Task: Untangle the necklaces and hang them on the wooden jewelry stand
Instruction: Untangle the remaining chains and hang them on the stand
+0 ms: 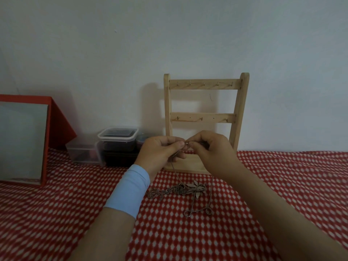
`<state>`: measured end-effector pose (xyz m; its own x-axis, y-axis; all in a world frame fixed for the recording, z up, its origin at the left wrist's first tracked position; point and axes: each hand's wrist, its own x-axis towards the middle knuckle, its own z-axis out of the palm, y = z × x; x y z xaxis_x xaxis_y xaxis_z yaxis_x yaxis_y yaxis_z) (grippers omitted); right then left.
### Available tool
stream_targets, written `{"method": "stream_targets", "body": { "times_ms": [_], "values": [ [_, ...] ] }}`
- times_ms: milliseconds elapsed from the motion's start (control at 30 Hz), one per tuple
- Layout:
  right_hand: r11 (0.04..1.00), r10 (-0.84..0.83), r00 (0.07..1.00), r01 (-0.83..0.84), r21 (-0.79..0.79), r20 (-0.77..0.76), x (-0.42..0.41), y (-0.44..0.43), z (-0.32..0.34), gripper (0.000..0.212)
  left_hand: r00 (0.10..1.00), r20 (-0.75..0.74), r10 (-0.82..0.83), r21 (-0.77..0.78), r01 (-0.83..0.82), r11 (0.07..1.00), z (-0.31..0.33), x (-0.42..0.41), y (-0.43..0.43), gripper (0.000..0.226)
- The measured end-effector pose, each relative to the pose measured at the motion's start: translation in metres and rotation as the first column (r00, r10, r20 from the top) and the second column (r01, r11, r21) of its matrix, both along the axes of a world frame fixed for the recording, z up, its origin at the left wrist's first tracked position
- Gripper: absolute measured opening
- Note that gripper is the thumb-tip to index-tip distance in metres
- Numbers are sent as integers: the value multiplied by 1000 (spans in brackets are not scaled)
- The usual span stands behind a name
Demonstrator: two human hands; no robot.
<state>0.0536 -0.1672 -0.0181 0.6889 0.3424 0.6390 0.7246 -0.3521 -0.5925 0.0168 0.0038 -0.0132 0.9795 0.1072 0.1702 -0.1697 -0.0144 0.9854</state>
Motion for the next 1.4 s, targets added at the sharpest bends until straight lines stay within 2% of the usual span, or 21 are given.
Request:
{"method": "stream_targets", "body": {
  "times_ms": [267, 400, 500, 633, 833, 1233, 1400],
  "values": [
    [998, -56, 998, 57, 19, -33, 0, 4, -1, 15, 996, 81, 25, 59, -30, 998, 0, -2, -3, 8],
    [991, -134, 991, 134, 9, 12, 5, 3, -4, 12, 996, 89, 23, 108, -33, 994, -1, 0, -2, 10],
    [985, -173, 985, 172, 25, 26, 9, -1, -4, 12, 997, 77, 21, 83, -28, 996, -1, 0, -2, 11],
    [999, -20, 995, 23, 33, -95, 5, -3, 2, 13, 999, 48, 12, -31, -11, 999, 0, 0, -5, 9],
    [999, 40, 993, -40, 4, -108, 3, -4, 4, 13, 999, 33, 9, -24, -8, 1000, -2, -1, -5, 12],
    [990, -93, 994, 86, -110, -56, 4, -1, 4, 17, 999, 38, 23, 7, -23, 1000, -4, 0, -7, 12],
    [984, -156, 988, 155, -94, -14, 5, 0, 2, 15, 1000, 23, 6, -28, -6, 1000, -3, 1, -6, 13]
  ]
}}
